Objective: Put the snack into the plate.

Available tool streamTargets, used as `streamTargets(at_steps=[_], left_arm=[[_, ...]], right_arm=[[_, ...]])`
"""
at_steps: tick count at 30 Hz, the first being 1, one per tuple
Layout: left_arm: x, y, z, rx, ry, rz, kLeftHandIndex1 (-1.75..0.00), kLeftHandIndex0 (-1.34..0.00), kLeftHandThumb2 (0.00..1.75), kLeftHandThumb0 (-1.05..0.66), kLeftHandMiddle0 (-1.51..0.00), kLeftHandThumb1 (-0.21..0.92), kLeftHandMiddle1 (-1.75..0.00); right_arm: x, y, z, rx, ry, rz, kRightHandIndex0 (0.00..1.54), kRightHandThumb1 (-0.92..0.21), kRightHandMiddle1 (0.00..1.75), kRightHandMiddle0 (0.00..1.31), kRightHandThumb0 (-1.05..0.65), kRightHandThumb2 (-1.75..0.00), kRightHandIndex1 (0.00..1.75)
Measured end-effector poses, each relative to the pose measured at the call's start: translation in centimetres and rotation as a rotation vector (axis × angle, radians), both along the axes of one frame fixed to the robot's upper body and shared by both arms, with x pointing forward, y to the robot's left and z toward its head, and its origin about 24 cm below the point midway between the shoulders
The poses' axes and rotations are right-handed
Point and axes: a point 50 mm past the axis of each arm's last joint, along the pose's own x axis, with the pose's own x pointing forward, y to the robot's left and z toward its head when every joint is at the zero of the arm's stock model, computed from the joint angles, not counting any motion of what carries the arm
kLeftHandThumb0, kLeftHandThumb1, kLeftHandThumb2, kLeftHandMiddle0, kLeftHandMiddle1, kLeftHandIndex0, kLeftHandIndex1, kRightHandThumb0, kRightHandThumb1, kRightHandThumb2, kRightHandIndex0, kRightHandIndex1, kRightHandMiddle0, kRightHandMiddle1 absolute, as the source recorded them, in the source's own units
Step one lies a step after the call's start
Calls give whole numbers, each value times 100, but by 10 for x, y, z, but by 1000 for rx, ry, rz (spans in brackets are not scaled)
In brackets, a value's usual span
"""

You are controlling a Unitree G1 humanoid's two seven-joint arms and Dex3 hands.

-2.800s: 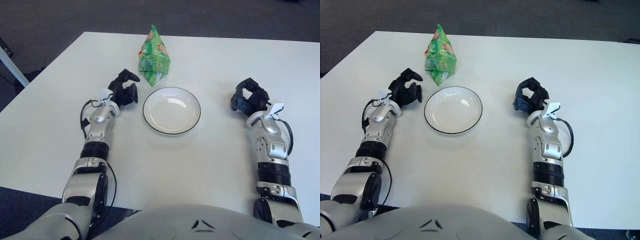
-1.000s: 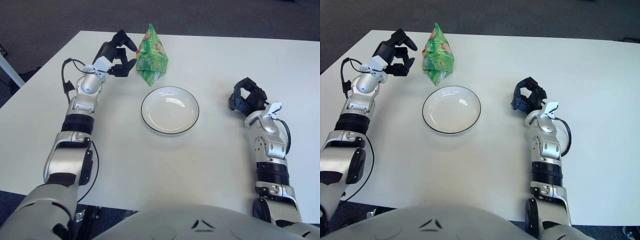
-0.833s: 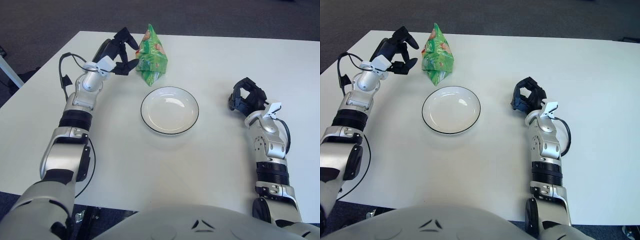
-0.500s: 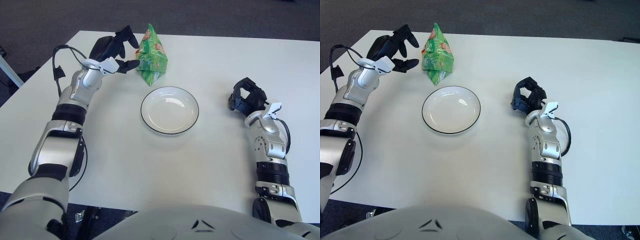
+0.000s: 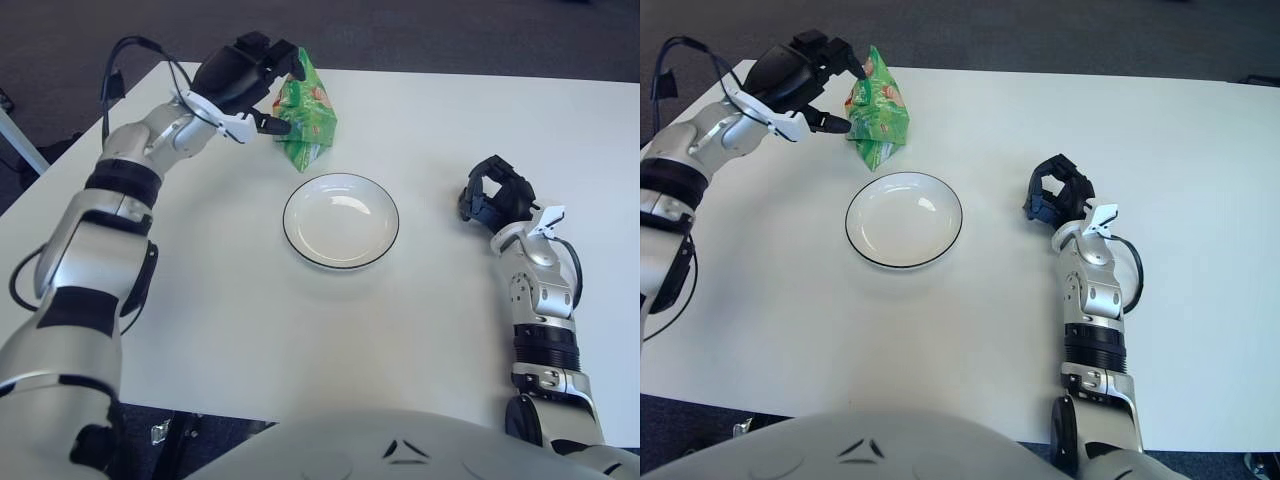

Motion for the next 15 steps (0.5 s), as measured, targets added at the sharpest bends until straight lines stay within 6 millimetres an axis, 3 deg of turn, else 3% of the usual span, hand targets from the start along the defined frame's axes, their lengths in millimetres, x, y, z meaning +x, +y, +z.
streamTargets(at_steps=[7,15], left_arm=[[4,-4,-1,149,-61,-27,-17,0,28,-102,-1,91,-9],[9,-10,2,231,-116,-25,-2,0,32,-105,0,92,0]], right_arm=[[0,0,0,0,-1,0,126,-38,175,57,-46,-124,175],[-1,0,-1,0,2,0,126,-38,175,57,-46,-124,175]])
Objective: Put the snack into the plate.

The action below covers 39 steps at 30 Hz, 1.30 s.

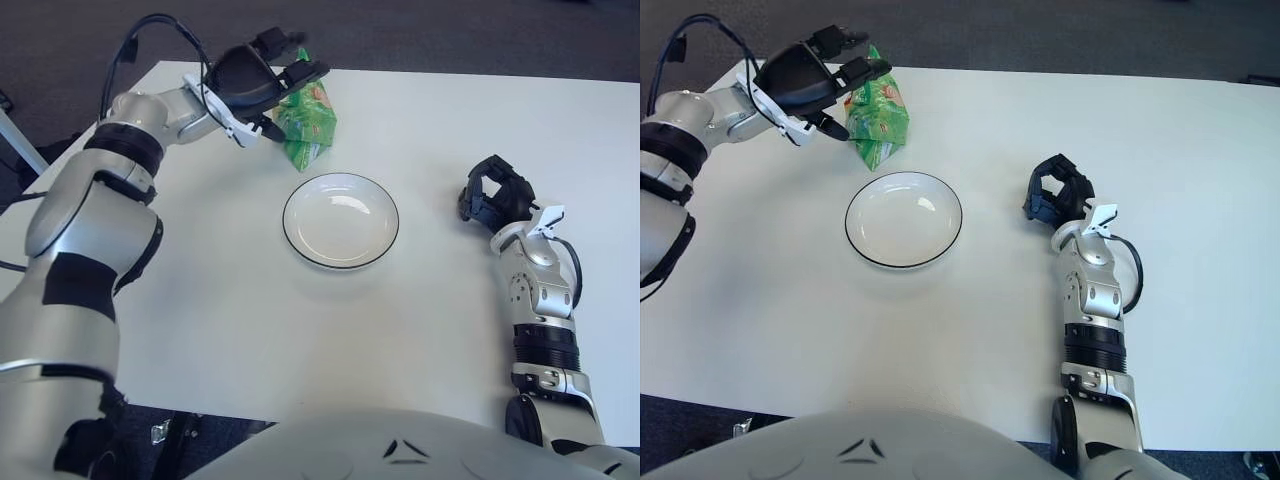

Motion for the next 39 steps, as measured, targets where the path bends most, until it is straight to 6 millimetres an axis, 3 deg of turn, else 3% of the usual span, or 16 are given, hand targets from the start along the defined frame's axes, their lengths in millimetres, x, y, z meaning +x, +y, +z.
streamTargets(at_steps=[12,22,28,39], left_arm=[[4,-19,-14,152,-43,-29,0,0,48,-105,0,92,0],[8,-28,-21,343,-83,-21,0,0,40,-105,0,92,0],[11,-31,-24,477,-97,-6,0,0,43,-105,0,92,0],[13,-36,-34,593,-42,30,0,0,41,-105,-1,92,-1]], right_arm=[[-1,0,-1,1,2,0,127,-38,175,57,-46,-124,175],[-2,1,0,3,-1,1,127,-38,175,56,-46,-124,175],[-3,2,2,4,-5,3,126,-38,175,56,-46,-124,175],[-2,3,2,6,-2,3,126,-39,175,56,-46,-123,175]])
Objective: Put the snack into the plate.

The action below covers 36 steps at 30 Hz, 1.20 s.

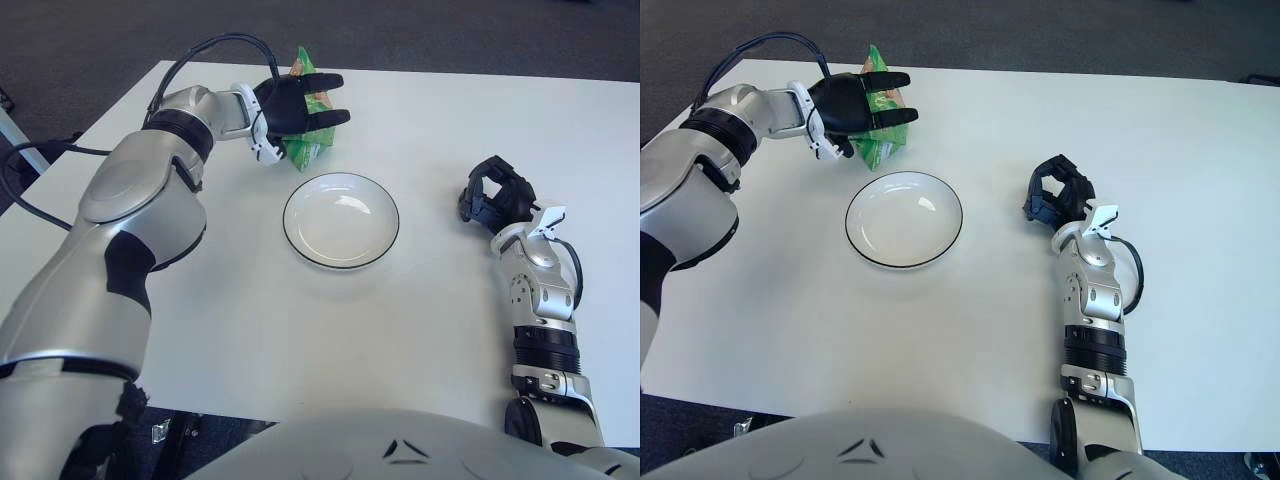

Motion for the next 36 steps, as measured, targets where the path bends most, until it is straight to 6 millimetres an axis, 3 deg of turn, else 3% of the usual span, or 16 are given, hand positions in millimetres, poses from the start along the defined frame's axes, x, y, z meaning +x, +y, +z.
streamTargets(at_steps=[3,4,6,8,11,18,22,28,29,30,33,36], left_arm=[[1,-1,-2,22,17,28,-17,-1,37,-101,-14,91,-16],[1,-2,-3,24,18,42,-30,0,34,-97,-16,89,-39],[3,-2,-3,23,9,73,-46,0,33,-92,-18,86,-68],[5,-3,-2,18,-3,95,-67,0,43,-86,-21,76,-108],[6,-4,-1,4,-15,105,-91,0,62,-77,-26,60,-138],[6,-4,-4,-10,-38,98,-117,0,85,-64,-29,41,-158],[6,-4,-4,-17,-57,87,-124,0,90,-61,-30,37,-158],[6,-3,-5,-32,-82,72,-151,-4,98,-51,-34,34,-171],[5,-2,-5,-34,-84,70,-157,-8,102,-18,-40,39,-170],[5,-2,-5,-37,-86,69,-160,-10,104,4,-45,41,-170],[6,-1,-6,-42,-97,68,-165,-25,112,1,-53,42,-170],[6,0,-7,-46,-106,67,-169,-31,118,0,-58,40,-169]], right_arm=[[0,0,0,1,0,-3,126,-39,175,56,-46,-123,175],[0,0,0,1,0,-5,126,-39,175,56,-46,-123,175],[0,0,0,2,0,-6,126,-39,175,56,-46,-123,175],[0,0,0,3,0,-8,126,-39,175,56,-46,-123,175],[0,0,0,3,0,-11,126,-38,175,56,-46,-123,175],[-1,-2,0,3,-1,-15,126,-38,175,56,-46,-124,175],[-1,-3,0,0,-1,-14,126,-38,175,56,-46,-124,175],[-1,-3,0,-1,1,-9,127,-38,175,56,-46,-124,175],[-1,-3,0,-1,1,-8,127,-38,175,56,-46,-124,175],[-1,-3,0,0,1,-7,127,-38,175,56,-46,-124,175],[-1,-3,0,0,2,-6,127,-38,175,56,-46,-123,175],[-1,-3,0,-1,2,-5,127,-39,175,56,-46,-123,175]])
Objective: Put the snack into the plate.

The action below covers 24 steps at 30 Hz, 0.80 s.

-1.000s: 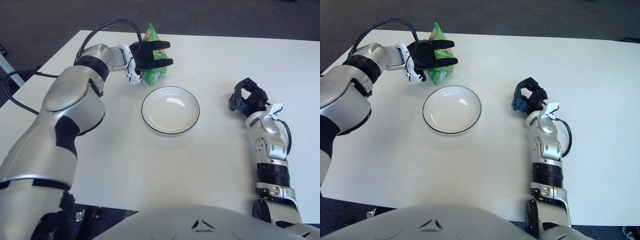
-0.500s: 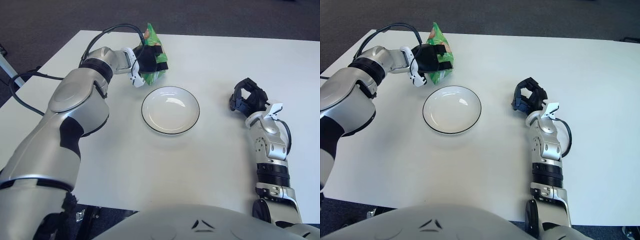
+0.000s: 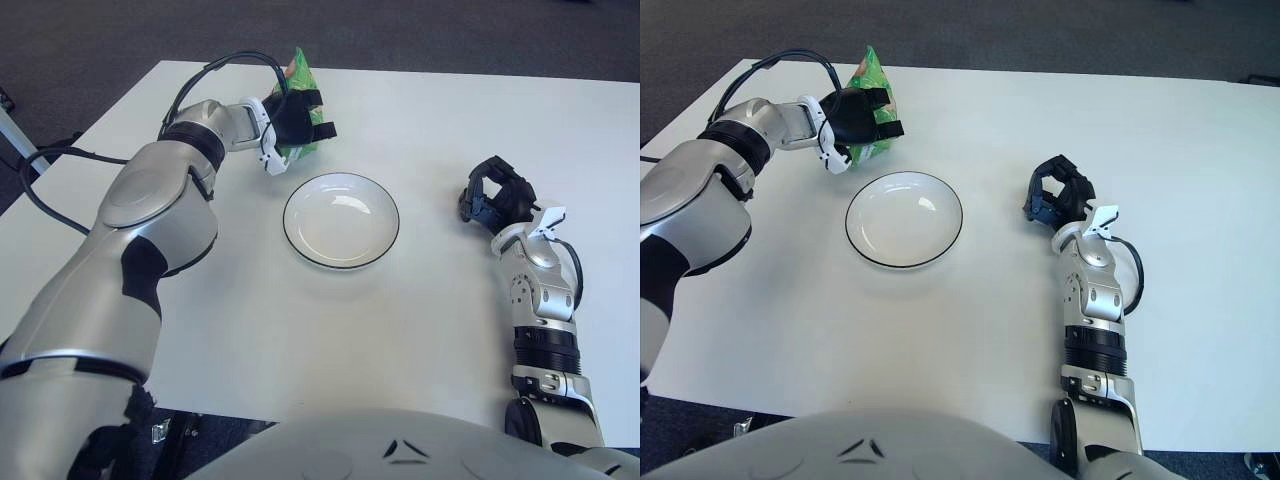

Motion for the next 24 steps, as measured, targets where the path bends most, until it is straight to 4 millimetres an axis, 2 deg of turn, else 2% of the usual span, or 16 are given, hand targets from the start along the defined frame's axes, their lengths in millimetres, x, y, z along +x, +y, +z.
streamTargets(at_steps=[10,12,16,21,23,24], left_arm=[[-2,1,-3,-46,-46,-40,-174,-49,134,0,-67,25,-158],[-2,2,-4,-65,-50,-46,-175,-60,139,0,-75,17,-146],[-4,3,-7,-118,-59,-67,-175,-73,149,0,-88,5,-133],[-6,4,-8,-165,-73,-93,-175,-77,152,0,-95,-1,-124],[-7,4,-8,-183,-78,-101,-175,-77,152,0,-96,-1,-122],[-7,5,-8,-191,-80,-105,-175,-74,155,0,-87,1,-141]], right_arm=[[0,0,0,0,1,0,127,-39,175,56,-46,-123,175],[0,0,0,0,1,1,126,-39,175,56,-46,-123,175],[0,0,0,0,1,3,126,-38,175,56,-46,-123,175],[-1,0,-1,0,3,6,126,-38,175,56,-46,-124,175],[-1,0,-1,0,3,7,126,-38,175,56,-46,-124,175],[-1,0,-1,0,3,7,126,-38,175,57,-46,-124,175]])
